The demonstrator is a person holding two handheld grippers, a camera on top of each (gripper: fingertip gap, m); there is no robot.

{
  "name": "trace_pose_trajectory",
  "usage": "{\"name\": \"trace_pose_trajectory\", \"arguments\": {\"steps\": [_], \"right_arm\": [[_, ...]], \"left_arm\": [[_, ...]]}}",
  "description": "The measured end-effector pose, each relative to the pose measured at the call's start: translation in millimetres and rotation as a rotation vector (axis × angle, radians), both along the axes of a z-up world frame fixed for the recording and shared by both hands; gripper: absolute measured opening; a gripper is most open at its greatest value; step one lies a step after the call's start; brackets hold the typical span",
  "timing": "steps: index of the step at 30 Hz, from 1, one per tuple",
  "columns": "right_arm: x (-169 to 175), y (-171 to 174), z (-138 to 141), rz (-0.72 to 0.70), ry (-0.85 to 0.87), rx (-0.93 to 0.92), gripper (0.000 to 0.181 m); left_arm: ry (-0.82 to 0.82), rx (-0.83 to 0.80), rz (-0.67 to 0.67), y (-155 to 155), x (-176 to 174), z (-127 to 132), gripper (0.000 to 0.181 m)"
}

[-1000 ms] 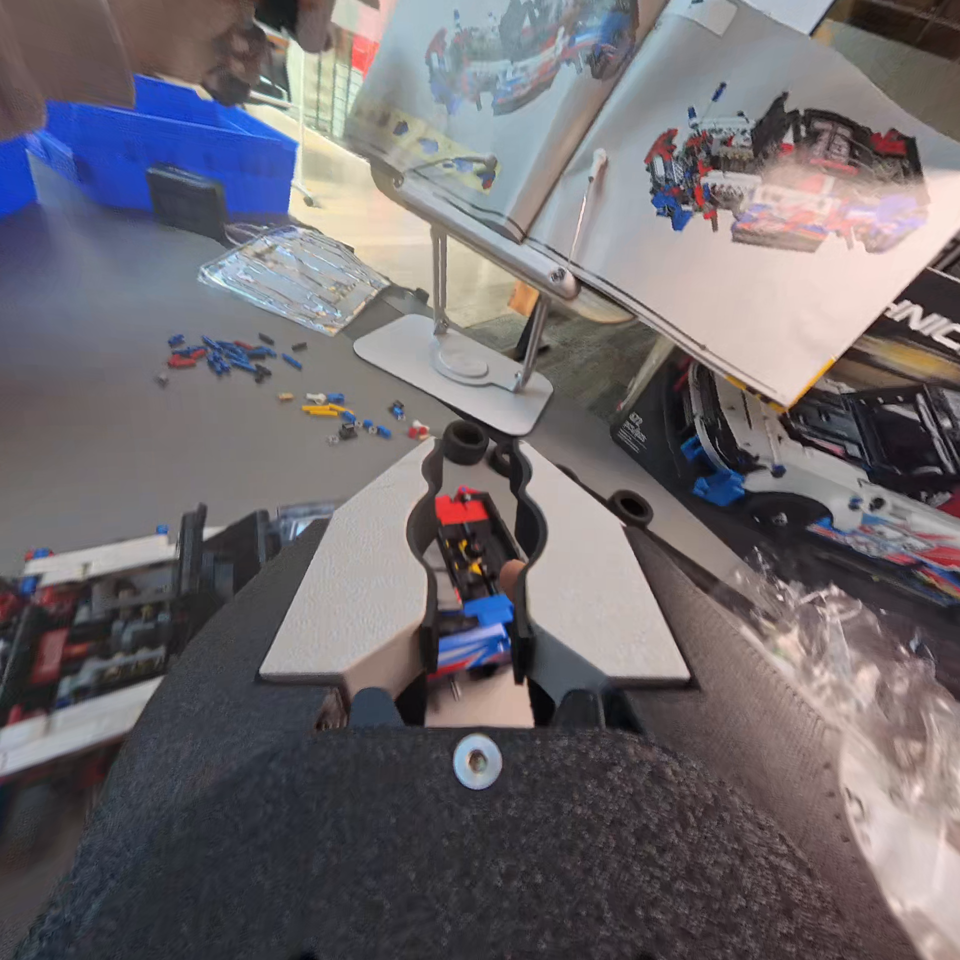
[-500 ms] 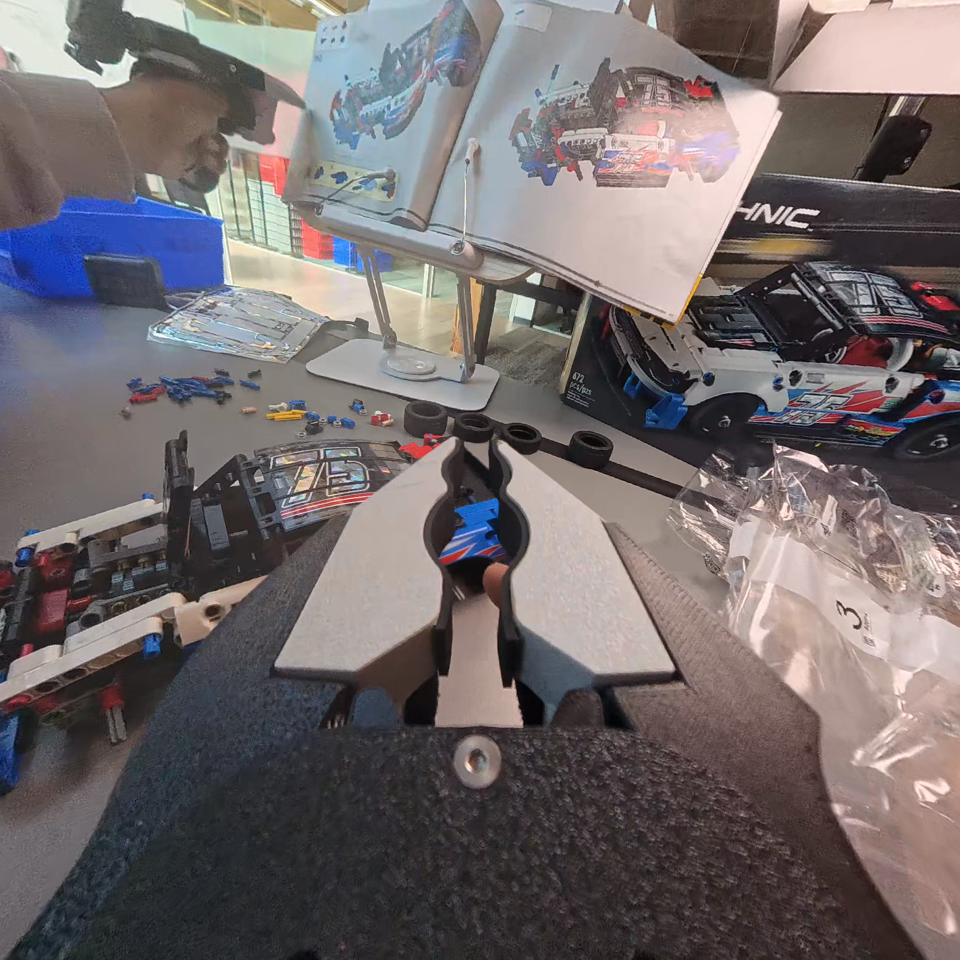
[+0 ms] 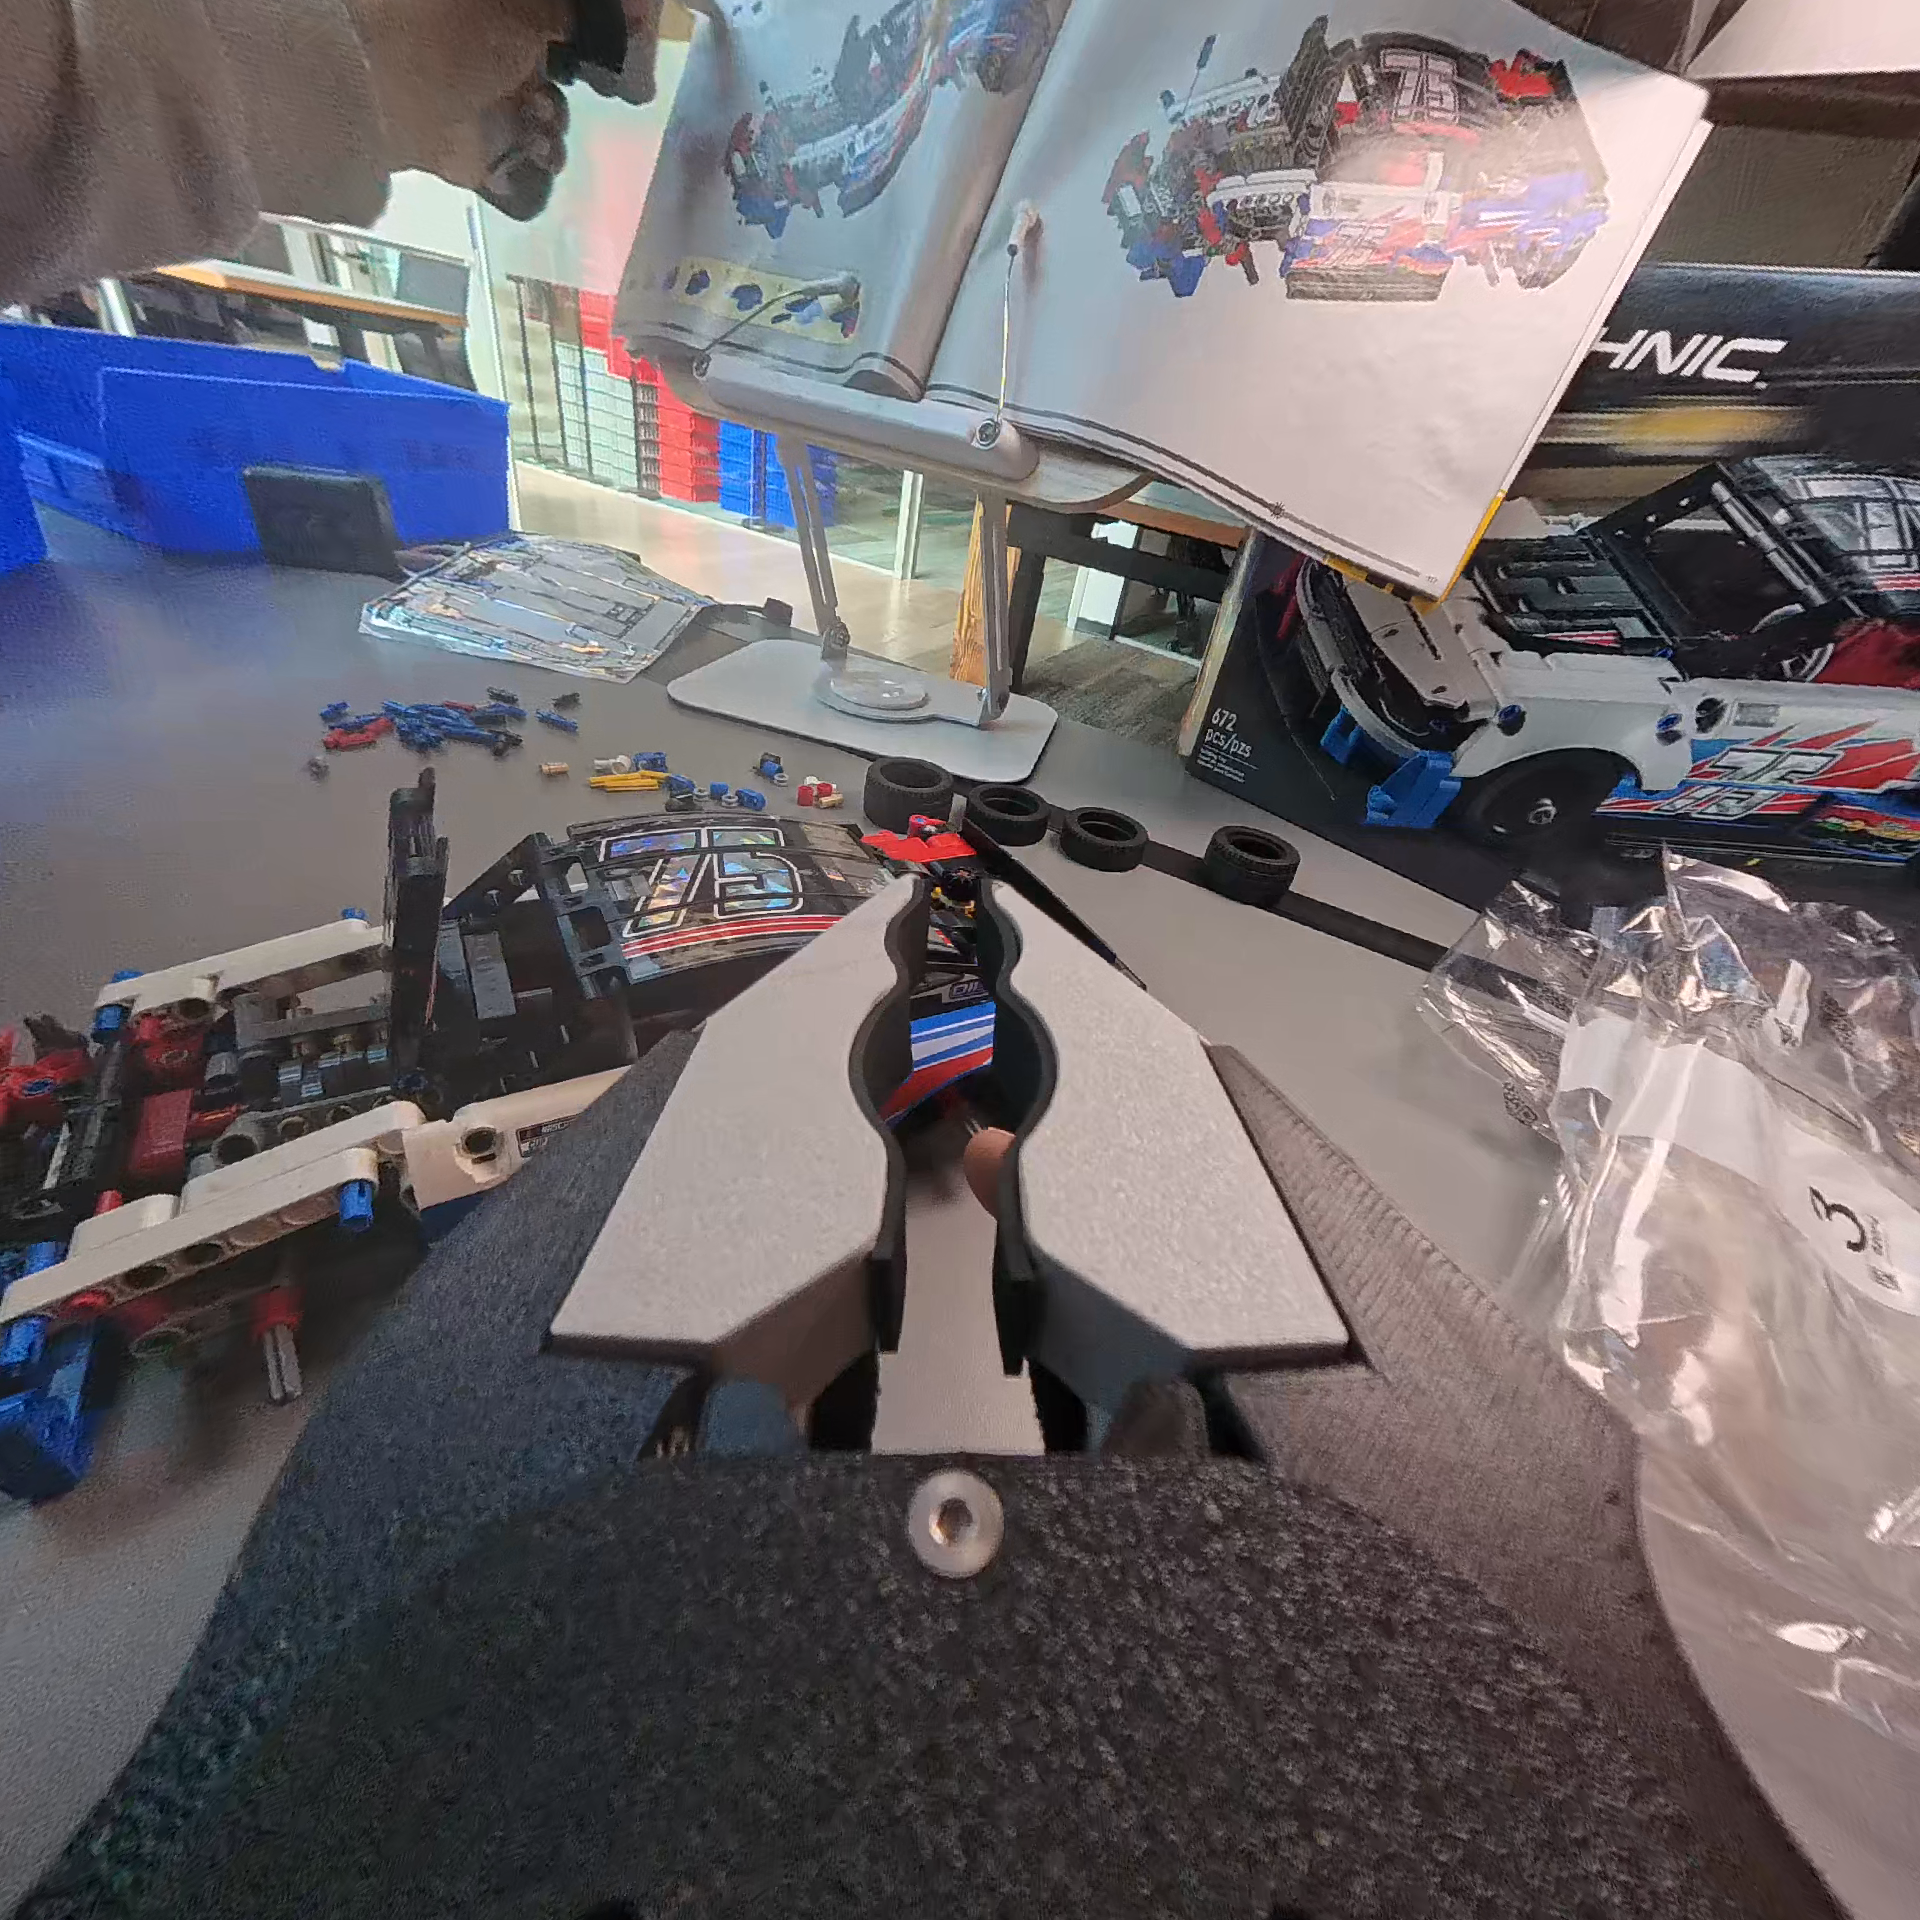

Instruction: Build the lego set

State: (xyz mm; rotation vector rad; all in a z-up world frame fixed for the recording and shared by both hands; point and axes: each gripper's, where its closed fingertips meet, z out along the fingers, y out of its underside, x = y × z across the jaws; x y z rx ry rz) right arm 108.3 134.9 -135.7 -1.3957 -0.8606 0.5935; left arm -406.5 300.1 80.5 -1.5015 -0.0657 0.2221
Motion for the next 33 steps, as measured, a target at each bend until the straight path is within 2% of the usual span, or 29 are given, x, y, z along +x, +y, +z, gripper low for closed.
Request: {"name": "trace_pose_trajectory", "arguments": {"steps": [6, 19, 26, 30, 33], "right_arm": [[-2.2, -0.6, -2.5, 0.013, -0.010, -0.008, 0.005], [-3.3, -4.2, -5.2, 0.028, -0.032, -0.009, 0.004], [-4.5, -6.7, -3.7, 0.037, -0.030, -0.007, 0.004], [-6.1, -12.6, 1.0, 0.054, -0.010, -0.006, 0.004], [-7.9, -18.1, 4.4, 0.067, -0.003, 0.004, 0.004]], "left_arm": [[0.049, -0.006, -0.022, 7.2, 16.2, -1.9, 0.000], [0.072, 0.002, -0.018, 13.3, 24.4, 1.2, 0.000], [0.095, -0.015, -0.041, 5.9, 34.5, 0.0, 0.000], [0.201, -0.135, -0.186, -18.2, 75.2, -26.0, 0.000], [0.287, -0.340, -0.358, -49.0, 117.0, -75.6, 0.002]]}}
